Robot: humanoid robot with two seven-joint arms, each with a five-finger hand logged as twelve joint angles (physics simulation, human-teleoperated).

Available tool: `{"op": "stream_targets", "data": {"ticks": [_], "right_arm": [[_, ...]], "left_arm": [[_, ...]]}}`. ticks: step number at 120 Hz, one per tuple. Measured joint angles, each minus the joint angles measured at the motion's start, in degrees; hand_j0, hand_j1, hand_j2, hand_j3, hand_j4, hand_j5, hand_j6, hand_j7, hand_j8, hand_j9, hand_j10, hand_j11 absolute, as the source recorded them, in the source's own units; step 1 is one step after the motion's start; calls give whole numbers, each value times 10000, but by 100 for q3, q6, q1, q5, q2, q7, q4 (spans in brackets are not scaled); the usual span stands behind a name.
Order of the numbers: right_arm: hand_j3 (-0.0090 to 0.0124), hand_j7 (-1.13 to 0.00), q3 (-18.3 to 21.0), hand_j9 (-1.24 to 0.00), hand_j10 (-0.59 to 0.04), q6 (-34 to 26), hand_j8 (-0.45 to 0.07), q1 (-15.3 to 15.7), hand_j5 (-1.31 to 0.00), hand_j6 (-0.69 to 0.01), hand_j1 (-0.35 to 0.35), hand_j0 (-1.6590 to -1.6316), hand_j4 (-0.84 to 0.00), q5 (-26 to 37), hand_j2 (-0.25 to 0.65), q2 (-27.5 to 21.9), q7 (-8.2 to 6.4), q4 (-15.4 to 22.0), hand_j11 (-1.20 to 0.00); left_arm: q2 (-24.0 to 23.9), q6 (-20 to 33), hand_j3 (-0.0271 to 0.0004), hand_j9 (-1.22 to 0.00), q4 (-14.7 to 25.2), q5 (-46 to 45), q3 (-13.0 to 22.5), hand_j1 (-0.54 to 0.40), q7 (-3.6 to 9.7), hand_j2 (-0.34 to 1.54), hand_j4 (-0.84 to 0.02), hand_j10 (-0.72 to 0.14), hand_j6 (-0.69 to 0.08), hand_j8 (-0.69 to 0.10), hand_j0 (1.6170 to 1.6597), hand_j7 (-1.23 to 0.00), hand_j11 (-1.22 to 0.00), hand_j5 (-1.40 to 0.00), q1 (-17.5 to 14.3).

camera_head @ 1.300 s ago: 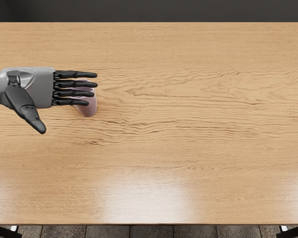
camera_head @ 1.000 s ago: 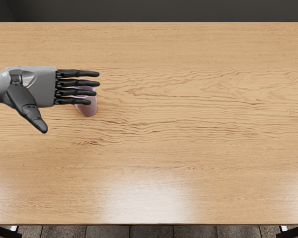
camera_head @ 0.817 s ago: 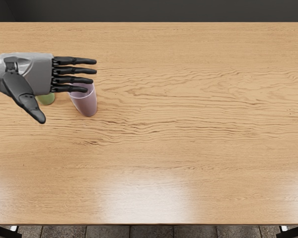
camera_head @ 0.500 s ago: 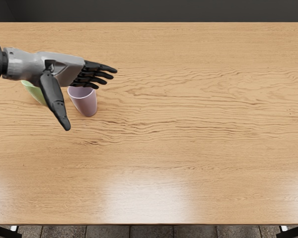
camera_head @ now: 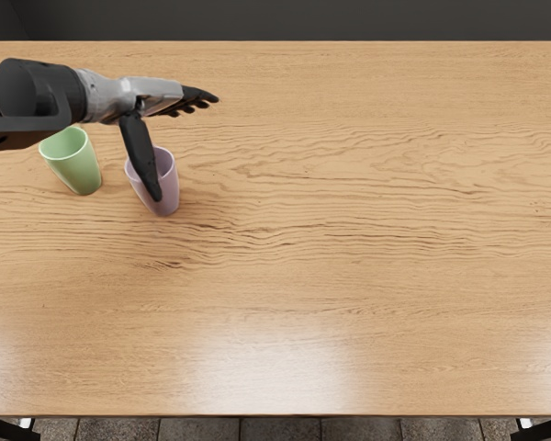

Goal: Pick up cup and place in cup with left hand

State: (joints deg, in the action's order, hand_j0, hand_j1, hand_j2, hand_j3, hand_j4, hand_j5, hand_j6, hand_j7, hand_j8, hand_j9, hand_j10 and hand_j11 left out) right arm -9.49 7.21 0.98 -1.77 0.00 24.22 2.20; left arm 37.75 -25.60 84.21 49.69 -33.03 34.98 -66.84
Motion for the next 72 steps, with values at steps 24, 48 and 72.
{"op": "stream_targets", "data": {"ticks": [24, 48, 72], "right_arm": [[0, 0, 0, -1, -6, 0, -8, -1, -1, -10, -3491, -16581, -7, 0, 1, 0, -2, 0, -1], [0, 0, 0, -1, -5, 0, -8, -1, -1, -10, -3491, -16581, -7, 3, 2, 0, -2, 0, -1], [0, 0, 0, -1, -5, 0, -7, -1, -1, -10, -3491, -16581, -6, 4, 2, 0, -3, 0, -1]], "left_arm": [[-104, 514, 0, -488, -262, 696, 341, 3047, 2, 82, -398, -393, -405, -402, 16581, -489, -487, -490, 92], [-119, 949, 0, -624, -424, 1168, 505, 2927, 2, 109, -510, -504, -521, -517, 16581, -625, -623, -627, 409], [-291, 1225, 0, -821, -689, 1336, 611, 2748, 2, 143, -666, -660, -678, -674, 16581, -822, -820, -825, 444]]}}
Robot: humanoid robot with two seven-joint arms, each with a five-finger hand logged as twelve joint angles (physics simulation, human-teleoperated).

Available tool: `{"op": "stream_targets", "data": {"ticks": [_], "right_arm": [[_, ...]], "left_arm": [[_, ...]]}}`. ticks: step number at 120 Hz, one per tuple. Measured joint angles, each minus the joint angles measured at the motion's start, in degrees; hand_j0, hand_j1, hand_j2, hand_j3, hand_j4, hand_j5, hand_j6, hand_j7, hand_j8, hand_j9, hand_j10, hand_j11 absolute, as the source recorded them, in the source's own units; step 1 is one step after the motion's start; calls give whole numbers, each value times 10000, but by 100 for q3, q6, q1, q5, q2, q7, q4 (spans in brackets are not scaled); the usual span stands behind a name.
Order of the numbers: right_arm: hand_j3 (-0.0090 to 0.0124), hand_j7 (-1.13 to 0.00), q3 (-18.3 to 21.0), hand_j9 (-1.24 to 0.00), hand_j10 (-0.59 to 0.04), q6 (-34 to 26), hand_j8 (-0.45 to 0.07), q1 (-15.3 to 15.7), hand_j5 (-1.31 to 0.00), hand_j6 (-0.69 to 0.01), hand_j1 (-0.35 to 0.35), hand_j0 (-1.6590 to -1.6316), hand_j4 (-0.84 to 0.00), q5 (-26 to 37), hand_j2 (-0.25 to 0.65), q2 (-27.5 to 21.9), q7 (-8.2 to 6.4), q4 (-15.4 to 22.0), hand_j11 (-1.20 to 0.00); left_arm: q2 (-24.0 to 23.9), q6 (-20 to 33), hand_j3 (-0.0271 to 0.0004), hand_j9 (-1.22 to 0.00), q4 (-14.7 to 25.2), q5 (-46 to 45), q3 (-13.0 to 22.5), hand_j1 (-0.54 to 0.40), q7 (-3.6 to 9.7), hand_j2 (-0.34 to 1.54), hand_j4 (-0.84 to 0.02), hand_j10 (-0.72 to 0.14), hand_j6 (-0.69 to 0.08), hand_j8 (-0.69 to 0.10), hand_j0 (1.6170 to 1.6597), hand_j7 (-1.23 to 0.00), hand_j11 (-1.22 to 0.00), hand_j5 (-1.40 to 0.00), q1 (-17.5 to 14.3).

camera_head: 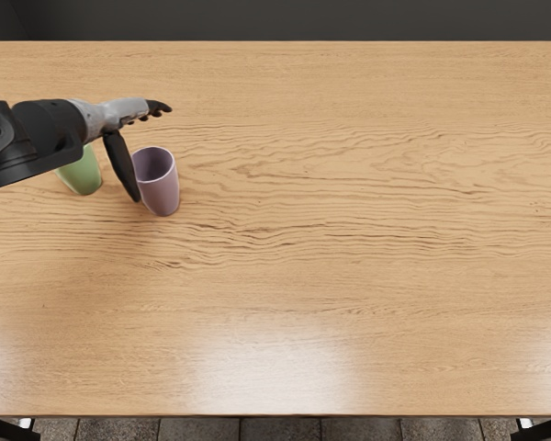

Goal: Pick up cup and place in cup with left hand

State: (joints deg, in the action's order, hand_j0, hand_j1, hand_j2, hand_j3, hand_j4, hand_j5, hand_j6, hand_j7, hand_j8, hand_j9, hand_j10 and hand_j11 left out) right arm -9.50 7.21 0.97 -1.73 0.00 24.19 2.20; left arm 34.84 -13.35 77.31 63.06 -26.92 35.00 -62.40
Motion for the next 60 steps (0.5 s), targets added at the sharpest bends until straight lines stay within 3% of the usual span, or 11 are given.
{"op": "stream_targets", "data": {"ticks": [35, 60], "right_arm": [[0, 0, 0, -1, -5, 0, -7, 0, -1, -10, -3491, -16581, -6, -1, 2, 0, -2, 0, -1], [0, 0, 0, -1, -5, 0, -7, 0, -1, -9, -3491, -16581, -6, -2, 2, 0, -2, 0, -1]], "left_arm": [[-356, 75, 0, -1228, -533, 20, 130, 2373, 0, 208, -981, -975, -994, -990, 16580, -1230, -1227, -1232, 9], [-399, 79, 0, -1868, -679, 20, 187, 1783, 0, 307, -1474, -1467, -1486, -1482, 16580, -1870, -1867, -1872, 9]]}}
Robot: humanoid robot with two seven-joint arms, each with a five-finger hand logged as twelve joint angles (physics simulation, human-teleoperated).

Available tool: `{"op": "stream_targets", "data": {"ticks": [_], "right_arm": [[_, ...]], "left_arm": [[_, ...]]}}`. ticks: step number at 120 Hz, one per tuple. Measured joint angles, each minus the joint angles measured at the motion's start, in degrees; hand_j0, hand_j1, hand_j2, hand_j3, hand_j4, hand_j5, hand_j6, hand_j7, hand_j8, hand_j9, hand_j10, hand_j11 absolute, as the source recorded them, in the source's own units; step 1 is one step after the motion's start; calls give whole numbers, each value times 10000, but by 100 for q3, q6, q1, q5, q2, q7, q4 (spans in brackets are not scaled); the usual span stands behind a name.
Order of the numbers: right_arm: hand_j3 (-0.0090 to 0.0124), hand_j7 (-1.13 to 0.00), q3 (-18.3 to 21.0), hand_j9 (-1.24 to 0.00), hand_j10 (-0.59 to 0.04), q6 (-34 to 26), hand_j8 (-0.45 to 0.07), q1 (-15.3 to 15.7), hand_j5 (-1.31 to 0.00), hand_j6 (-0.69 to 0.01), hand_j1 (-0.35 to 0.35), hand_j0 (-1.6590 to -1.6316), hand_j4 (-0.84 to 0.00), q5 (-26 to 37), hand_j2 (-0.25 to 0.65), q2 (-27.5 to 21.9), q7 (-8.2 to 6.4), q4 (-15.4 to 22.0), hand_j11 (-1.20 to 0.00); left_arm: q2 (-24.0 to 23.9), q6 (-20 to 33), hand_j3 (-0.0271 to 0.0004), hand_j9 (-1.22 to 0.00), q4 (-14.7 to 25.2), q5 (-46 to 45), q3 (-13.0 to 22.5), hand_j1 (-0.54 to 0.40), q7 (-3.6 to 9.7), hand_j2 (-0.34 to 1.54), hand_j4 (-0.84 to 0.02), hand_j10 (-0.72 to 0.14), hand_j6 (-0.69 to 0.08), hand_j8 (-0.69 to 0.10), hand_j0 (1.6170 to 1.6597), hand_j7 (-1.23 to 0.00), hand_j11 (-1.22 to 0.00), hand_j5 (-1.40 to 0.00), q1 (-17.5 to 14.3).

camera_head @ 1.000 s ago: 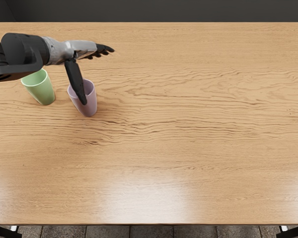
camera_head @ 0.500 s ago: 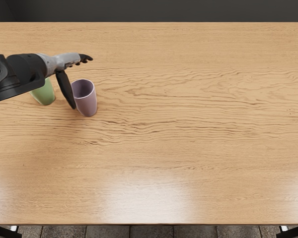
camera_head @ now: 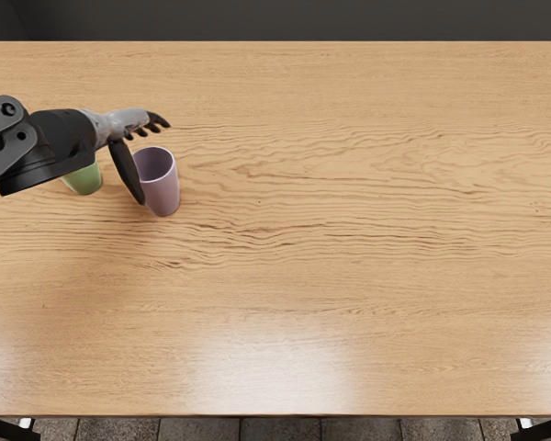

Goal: Pick up cup and place in cup with left hand

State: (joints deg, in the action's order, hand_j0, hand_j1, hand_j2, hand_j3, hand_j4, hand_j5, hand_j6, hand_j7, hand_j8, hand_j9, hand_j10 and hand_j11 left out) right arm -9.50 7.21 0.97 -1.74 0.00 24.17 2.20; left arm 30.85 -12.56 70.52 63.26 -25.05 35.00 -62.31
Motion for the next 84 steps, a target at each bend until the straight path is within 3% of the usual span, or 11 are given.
{"op": "stream_targets", "data": {"ticks": [84], "right_arm": [[0, 0, 1, -1, -5, 0, -7, -19, -1, -10, -3491, -16581, -6, 7, 2, 0, 0, 0, -1]], "left_arm": [[-149, -15, 0, -4646, -38, -39, 98, -767, 0, 749, -3642, -3614, -3651, -3387, 16580, -4610, -4644, -4612, 35]]}}
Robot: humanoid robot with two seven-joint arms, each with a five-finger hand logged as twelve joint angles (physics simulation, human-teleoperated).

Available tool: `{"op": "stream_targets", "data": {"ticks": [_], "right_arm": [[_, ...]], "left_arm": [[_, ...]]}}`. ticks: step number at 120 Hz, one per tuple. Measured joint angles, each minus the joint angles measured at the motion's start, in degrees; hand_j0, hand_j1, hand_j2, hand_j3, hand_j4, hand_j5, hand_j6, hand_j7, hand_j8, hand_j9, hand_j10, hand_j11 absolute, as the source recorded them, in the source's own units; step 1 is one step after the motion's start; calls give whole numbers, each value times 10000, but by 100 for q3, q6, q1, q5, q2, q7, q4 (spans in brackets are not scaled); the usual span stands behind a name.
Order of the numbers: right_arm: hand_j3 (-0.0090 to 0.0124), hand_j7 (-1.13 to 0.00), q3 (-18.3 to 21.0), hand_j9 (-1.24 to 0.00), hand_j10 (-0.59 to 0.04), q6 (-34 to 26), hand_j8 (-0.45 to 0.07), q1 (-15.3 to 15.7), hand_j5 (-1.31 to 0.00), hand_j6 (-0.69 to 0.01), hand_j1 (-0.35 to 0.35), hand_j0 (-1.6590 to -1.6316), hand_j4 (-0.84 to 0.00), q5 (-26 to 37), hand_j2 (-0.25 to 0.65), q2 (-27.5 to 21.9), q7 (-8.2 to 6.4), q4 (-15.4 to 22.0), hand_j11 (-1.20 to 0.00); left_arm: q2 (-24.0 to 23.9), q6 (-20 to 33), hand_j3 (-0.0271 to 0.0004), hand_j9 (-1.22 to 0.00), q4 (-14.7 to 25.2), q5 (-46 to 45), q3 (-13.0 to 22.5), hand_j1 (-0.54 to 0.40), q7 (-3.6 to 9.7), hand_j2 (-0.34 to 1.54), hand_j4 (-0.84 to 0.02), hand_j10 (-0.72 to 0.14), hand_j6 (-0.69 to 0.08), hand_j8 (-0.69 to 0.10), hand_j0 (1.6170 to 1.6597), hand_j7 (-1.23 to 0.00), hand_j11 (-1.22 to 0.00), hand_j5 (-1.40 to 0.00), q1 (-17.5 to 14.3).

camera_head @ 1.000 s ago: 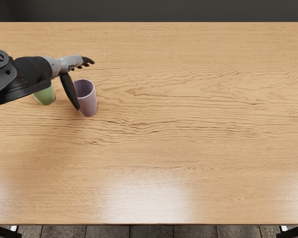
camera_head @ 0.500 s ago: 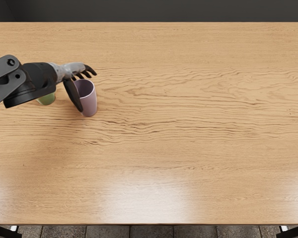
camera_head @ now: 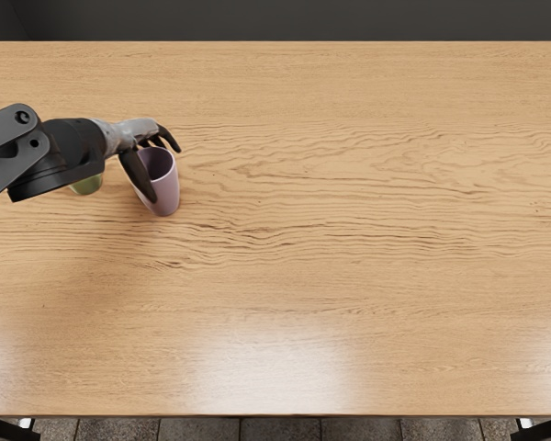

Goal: Pick up cup and place in cup with left hand

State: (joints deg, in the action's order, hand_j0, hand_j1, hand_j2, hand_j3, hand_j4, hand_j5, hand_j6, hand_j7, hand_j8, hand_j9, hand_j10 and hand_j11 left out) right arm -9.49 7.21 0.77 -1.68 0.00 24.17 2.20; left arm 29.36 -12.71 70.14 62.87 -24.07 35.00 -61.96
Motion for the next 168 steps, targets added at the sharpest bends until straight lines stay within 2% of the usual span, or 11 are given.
{"op": "stream_targets", "data": {"ticks": [12, 29, 35, 54, 75, 111, 152, 158, 163, 168], "right_arm": [[0, 0, 0, -1, -5, 0, -7, -4, -1, -9, -3491, -16581, -6, 0, 2, 0, 0, 0, -1], [0, 0, -1, -1, -4, -1, -6, -6, -1, -9, -3491, -16581, -6, -1, 3, 0, 0, 0, -1], [0, 0, -1, -1, -4, -1, -6, -7, -1, -9, -3491, -16581, -6, -1, 3, 0, 0, 0, -1], [0, 0, -1, -1, -4, -4, -7, -12, -1, -9, -3491, -16581, -6, -2, 2, 0, 0, 0, -1], [0, 0, -1, -1, -4, -5, -6, -15, -1, -9, -3491, -16581, -6, -3, 3, 0, 0, 0, -1], [0, 0, -1, -1, -3, -3, -6, -16, -1, -8, -3491, -16581, -6, 0, 3, 0, 0, 0, -1], [0, 0, -1, -1, -4, 0, -6, -16, -1, -8, -3491, -16581, -6, 0, 2, 0, 0, 0, -1], [0, 0, -1, -1, -3, 0, -6, -16, -1, -8, -3491, -16581, -5, 0, 2, 0, 0, 3, -1], [0, 0, 2, -1, -4, 0, -6, -18, -1, -9, -3491, -16581, -6, 0, 2, 0, 0, 3, -1], [0, 0, 3, -1, -3, 0, -6, -28, -1, -8, -3491, -16581, -5, 0, 2, 0, 0, 2, -1]], "left_arm": [[0, -4, 0, -4991, -1, -16, 1, -988, 0, 842, -3887, -3858, -3715, -3085, 16577, -4950, -4987, -4953, 0], [0, -21, 0, -5479, -1, -31, 4, -1717, 2, 1426, -4061, -3560, -2955, -2575, 16565, -5446, -5476, -5474, 0], [2, -23, 0, -5613, -1, -42, 4, -1705, 1, 1485, -4096, -3342, -2694, -2388, 16561, -5572, -5623, -5643, 0], [8, -21, 0, -5925, 0, -51, 1, -1460, 0, 1325, -4351, -3331, -2917, -2355, 16552, -5856, -5964, -5925, 4], [9, -35, 0, -6337, 0, -62, 1, -1514, 0, 1022, -4609, -3048, -2605, -2067, 16550, -6296, -6342, -6355, -6], [86, -81, 0, -6641, 15, -100, -20, -1022, 0, 682, -4744, -3397, -2882, -2301, 16546, -6602, -6594, -6690, -99], [553, -378, 0, -6771, 61, -518, -33, -1141, -1, 775, -4746, -3168, -2769, -2114, 16546, -6666, -6685, -6824, -615], [686, -464, 0, -6783, 80, -656, -23, -702, 0, 354, -4721, -3399, -2959, -2266, 16541, -6684, -6678, -6856, -740], [781, -527, 0, -6794, 99, -746, -20, -995, 0, 541, -4760, -3372, -2968, -2289, 16544, -6684, -6685, -6821, -792], [854, -593, 0, -6810, 111, -824, -16, -826, 1, 479, -4730, -3421, -3055, -2355, 16541, -6738, -6690, -6858, -922]]}}
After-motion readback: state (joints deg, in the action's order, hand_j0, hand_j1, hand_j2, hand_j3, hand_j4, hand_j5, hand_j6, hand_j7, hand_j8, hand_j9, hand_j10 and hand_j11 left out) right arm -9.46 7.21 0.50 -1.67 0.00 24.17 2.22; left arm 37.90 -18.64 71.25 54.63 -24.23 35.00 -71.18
